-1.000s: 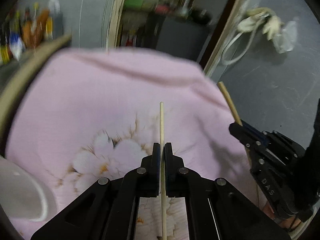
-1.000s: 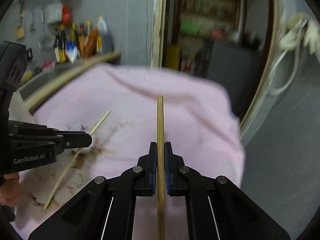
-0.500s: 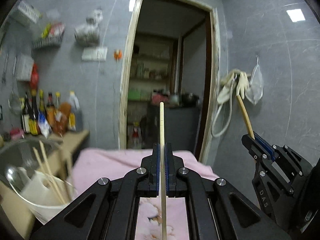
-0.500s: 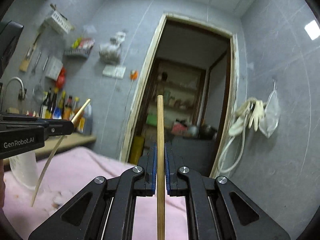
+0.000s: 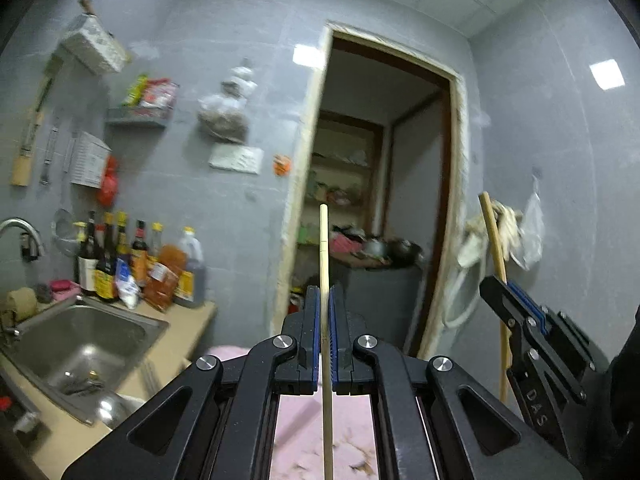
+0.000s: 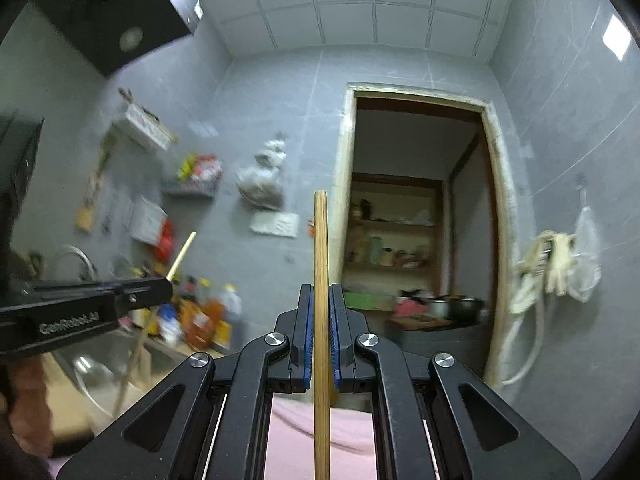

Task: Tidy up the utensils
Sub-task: 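Lift both chopsticks upright with the left and right grippers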

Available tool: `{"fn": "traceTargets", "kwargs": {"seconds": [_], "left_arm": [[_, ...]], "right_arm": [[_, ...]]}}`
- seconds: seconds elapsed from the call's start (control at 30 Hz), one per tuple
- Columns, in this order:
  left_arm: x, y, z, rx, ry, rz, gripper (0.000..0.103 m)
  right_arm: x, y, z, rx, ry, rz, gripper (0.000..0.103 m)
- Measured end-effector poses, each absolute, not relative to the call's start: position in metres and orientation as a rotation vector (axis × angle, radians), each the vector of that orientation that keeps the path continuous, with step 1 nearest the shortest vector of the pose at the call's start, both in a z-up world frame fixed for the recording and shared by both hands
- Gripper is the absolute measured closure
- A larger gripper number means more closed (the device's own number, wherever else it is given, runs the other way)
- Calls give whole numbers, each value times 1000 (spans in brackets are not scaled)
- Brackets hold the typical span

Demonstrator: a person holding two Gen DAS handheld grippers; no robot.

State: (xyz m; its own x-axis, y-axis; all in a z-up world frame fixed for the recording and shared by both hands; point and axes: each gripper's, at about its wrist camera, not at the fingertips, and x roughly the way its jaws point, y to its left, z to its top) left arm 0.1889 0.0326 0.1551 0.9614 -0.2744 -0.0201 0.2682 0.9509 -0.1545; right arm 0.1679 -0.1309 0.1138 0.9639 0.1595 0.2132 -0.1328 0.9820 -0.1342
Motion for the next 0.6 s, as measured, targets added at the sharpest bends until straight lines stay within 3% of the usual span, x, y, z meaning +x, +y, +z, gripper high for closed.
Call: {"fn": "traceTargets", "kwargs": {"seconds": [0.27,0.6], "left_arm": [[203,102,177,-203,12,-174,101],[241,169,147,-338,53,-84,101]], "right_arm": [[187,-67,148,-16,-259,299,98],[209,-26,149,133,-233,492,98]]}}
